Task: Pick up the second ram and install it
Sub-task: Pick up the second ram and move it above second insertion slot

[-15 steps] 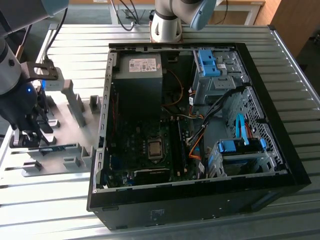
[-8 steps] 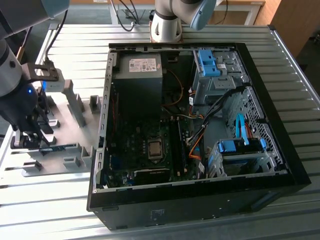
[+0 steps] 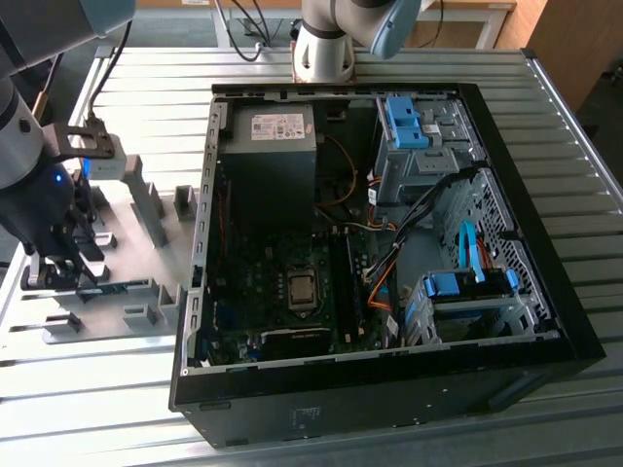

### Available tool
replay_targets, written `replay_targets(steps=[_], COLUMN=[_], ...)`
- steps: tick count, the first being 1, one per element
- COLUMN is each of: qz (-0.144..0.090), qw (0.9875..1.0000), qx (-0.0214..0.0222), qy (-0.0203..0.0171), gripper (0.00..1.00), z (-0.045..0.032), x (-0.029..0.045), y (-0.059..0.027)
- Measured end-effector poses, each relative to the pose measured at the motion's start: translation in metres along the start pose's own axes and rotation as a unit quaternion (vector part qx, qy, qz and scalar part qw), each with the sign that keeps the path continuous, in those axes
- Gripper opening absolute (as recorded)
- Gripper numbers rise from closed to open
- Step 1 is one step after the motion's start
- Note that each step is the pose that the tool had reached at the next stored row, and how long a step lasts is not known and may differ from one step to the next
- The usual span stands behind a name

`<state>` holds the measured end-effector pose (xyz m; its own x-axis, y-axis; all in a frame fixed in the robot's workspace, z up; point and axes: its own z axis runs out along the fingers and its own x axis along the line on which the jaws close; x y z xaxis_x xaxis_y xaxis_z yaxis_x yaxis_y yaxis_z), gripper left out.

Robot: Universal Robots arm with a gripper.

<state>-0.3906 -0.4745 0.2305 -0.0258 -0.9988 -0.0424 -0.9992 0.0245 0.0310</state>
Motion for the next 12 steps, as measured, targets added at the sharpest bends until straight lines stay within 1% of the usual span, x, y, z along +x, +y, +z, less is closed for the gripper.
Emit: replay_targets(steps=[5, 12], qz=[0.000, 0.000], qw=[1.0000, 1.0000], qx=[-0.0001, -0.0001], qy=[0.0005, 0.0005], gripper=[0.38, 0.38], z=[0.0021, 0.0131], x=[0.0001, 0.0008], y=[0.0025, 0.0034])
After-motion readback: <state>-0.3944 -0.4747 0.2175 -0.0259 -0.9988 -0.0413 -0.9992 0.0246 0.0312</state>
